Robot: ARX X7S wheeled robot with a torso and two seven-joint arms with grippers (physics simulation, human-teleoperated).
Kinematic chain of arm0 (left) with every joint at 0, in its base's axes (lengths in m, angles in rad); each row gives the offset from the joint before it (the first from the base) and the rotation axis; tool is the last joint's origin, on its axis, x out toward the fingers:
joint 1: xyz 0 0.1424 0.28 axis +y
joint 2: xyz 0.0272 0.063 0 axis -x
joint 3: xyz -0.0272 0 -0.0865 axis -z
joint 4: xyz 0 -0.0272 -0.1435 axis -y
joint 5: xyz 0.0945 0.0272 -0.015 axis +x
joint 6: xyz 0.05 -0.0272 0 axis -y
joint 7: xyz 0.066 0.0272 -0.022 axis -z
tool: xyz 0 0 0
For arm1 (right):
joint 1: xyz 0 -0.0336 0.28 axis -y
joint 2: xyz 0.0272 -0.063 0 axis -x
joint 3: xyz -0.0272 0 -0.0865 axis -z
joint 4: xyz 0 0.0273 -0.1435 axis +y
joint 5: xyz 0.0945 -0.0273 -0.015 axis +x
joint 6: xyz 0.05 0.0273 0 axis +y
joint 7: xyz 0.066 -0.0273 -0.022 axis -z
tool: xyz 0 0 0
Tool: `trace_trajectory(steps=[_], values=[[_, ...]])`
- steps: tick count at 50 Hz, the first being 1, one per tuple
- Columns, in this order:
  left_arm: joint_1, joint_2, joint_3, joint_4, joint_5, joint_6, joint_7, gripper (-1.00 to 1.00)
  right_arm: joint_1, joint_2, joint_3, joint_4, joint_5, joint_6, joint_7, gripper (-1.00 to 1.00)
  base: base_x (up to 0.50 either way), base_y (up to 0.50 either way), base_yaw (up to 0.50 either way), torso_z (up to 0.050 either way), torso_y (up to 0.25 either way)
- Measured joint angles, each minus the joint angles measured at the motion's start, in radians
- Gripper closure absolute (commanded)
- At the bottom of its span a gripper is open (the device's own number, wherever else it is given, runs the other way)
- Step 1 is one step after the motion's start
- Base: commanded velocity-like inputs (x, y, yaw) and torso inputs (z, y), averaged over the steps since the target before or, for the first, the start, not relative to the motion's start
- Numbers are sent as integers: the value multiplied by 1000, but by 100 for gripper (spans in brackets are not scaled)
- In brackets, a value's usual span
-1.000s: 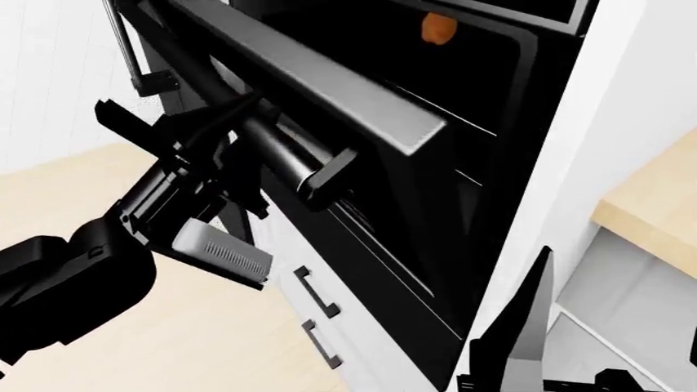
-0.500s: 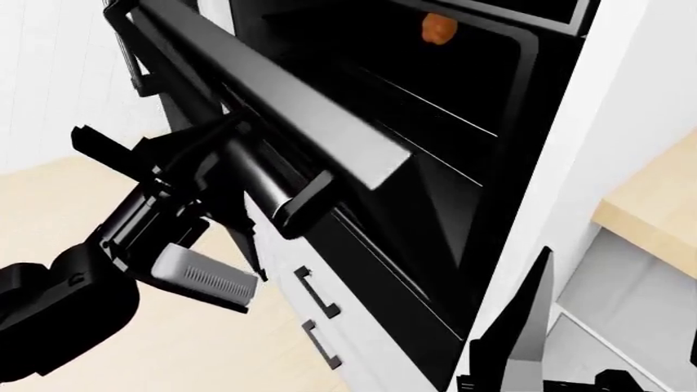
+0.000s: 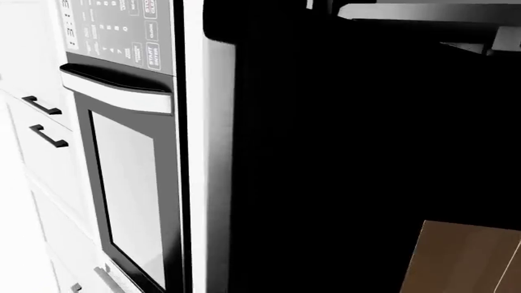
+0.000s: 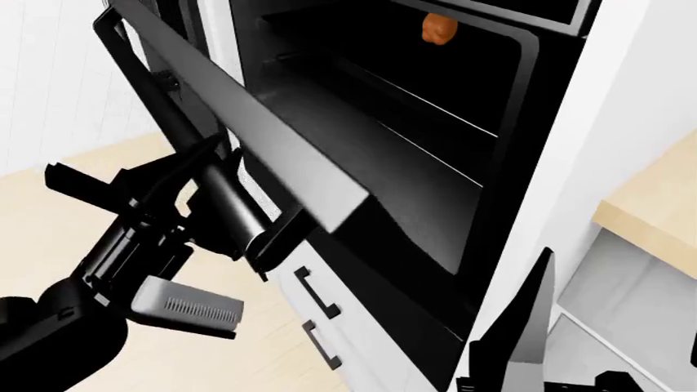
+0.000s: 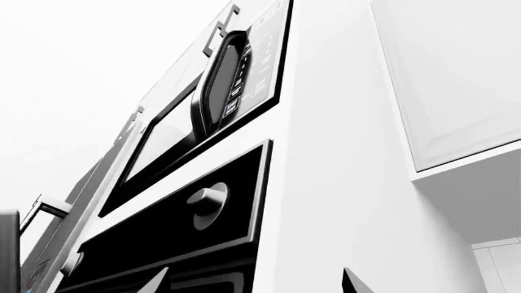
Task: Open the oven door
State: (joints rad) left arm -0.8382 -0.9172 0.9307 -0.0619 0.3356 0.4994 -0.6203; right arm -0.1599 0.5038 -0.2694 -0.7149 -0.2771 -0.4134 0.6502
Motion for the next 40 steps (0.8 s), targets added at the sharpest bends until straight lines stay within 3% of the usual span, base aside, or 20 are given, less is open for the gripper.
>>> trace_trajectory(steps=[21, 40], values=[[63, -61, -8, 38, 1, 5, -32, 100, -5, 1, -4, -1, -5, -4, 4, -100, 0, 0, 0, 1, 5], [182, -104, -32, 84, 54, -47, -157, 100, -1, 0, -6, -3, -4, -2, 7, -100, 0, 0, 0, 2, 6]])
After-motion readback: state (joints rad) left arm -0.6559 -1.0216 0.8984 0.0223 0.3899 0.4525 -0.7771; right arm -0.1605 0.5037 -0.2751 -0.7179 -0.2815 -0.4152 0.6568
